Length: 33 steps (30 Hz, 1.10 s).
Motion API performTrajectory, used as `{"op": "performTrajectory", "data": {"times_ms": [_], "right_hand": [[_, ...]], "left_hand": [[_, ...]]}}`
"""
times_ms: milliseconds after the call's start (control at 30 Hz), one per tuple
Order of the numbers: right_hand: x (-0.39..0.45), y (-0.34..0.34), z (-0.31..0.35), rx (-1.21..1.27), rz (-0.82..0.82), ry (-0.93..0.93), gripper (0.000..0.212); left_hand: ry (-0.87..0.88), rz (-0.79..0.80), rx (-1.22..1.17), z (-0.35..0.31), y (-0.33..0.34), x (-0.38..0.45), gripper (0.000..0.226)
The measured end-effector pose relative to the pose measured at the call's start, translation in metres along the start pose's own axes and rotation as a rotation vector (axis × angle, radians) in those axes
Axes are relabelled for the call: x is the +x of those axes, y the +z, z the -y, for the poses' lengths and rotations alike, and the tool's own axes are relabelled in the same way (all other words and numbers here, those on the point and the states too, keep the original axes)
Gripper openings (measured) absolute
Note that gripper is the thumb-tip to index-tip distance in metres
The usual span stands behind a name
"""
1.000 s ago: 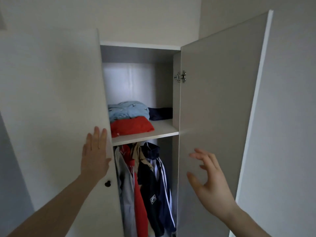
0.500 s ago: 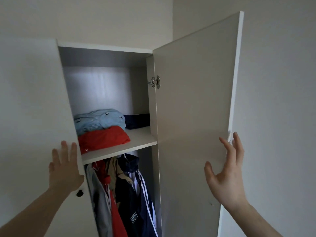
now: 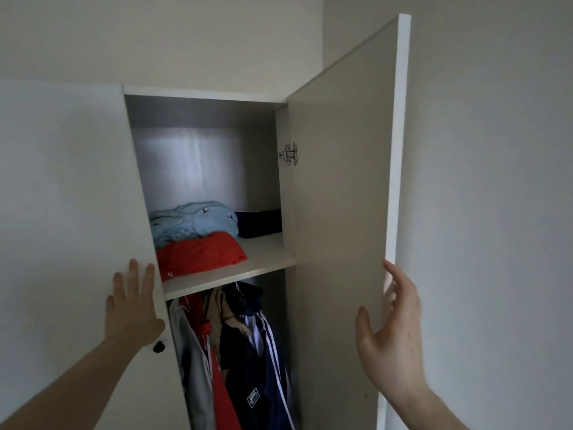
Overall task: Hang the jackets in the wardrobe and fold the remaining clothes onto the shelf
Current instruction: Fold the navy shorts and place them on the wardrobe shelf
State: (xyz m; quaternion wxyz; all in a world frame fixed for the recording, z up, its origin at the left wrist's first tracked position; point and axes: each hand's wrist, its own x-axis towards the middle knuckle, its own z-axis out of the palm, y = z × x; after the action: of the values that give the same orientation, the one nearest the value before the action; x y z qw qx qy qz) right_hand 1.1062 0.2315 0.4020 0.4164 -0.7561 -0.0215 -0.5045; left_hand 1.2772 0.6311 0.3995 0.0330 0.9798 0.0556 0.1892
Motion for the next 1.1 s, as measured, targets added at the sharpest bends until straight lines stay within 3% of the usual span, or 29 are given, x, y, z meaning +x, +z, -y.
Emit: {"op": "performTrajectory", "data": {"times_ms": [100, 267, 400, 600, 867, 1100], "right_hand": [[-0.013, 0.017, 0.007, 0.125, 0.061, 0.009, 0.095], [-0.018, 0.057, 0.019, 0.148, 0.392, -0.071, 0.083], [-0.017, 0.096, 0.028, 0.208, 0.525, -0.189, 0.091], [-0.006, 0.161, 0.036, 0.196, 0.610, -0.296, 0.107], [0.019, 0.240, 0.021, 0.035, 0.638, -0.405, 0.096], [0.024, 0.284, 0.013, -0.104, 0.681, -0.476, 0.101]], "left_hand": [[0.007, 0.021, 0.025, 0.006, -0.006, 0.001, 0.128], [0.019, -0.034, 0.015, 0.018, -0.024, 0.007, 0.127], [-0.003, -0.054, 0.075, 0.030, -0.042, 0.018, 0.127], [-0.075, -0.012, 0.108, 0.049, -0.049, 0.025, 0.135], [-0.073, -0.007, 0.098, 0.051, -0.044, 0.029, 0.139], [-0.071, -0.030, 0.076, 0.052, -0.041, 0.031, 0.138]]}}
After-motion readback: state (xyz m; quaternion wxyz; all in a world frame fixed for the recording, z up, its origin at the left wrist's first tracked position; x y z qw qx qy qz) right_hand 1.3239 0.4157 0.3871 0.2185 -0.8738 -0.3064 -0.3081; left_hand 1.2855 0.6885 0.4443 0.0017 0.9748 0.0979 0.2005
